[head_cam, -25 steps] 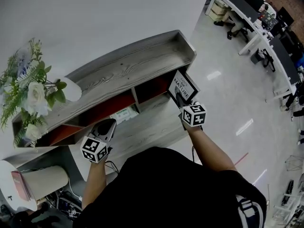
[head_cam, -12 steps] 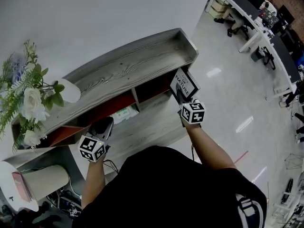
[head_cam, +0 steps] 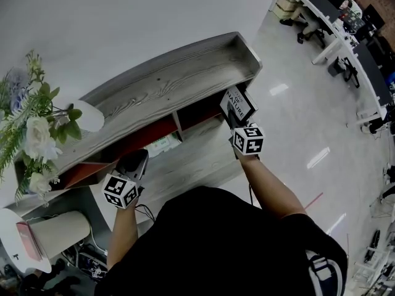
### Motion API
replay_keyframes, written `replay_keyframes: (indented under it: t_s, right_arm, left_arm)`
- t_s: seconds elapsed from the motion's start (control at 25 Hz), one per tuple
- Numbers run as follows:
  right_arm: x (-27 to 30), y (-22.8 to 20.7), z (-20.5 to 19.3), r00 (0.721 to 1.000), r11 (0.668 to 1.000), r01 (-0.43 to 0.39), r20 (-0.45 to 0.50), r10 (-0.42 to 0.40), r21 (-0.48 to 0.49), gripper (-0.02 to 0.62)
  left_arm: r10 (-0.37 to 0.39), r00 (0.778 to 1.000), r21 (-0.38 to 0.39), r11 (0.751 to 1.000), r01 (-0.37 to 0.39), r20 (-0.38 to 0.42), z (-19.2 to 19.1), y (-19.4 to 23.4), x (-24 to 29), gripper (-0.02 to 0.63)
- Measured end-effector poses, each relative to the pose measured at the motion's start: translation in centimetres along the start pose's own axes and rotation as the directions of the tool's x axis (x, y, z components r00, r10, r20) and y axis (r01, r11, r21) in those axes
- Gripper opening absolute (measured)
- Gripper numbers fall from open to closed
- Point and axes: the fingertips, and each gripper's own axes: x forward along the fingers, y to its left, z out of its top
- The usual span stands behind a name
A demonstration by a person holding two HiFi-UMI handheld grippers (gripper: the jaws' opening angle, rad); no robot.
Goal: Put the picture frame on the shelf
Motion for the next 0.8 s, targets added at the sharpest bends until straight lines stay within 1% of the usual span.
replay_keyframes:
  t_s: [0.44, 0.8]
  right_arm:
    - [1.7, 0.3, 0.7, 1.000, 1.000, 0.018, 0.012, -0.018, 0.002, 0.023]
    - [3.1, 0.6, 1.1, 0.999, 0.999, 0.031, 0.024, -0.030, -0.023, 0.023]
  left_arm:
    - [-0.007, 1.000, -0.003, 1.000, 0.007, -0.002, -0.1, 0.3, 0.3, 0.020]
    - [-0.011, 1.000, -0.011, 1.000, 0.011, -0.011, -0.5, 0.6, 0.3, 0.020]
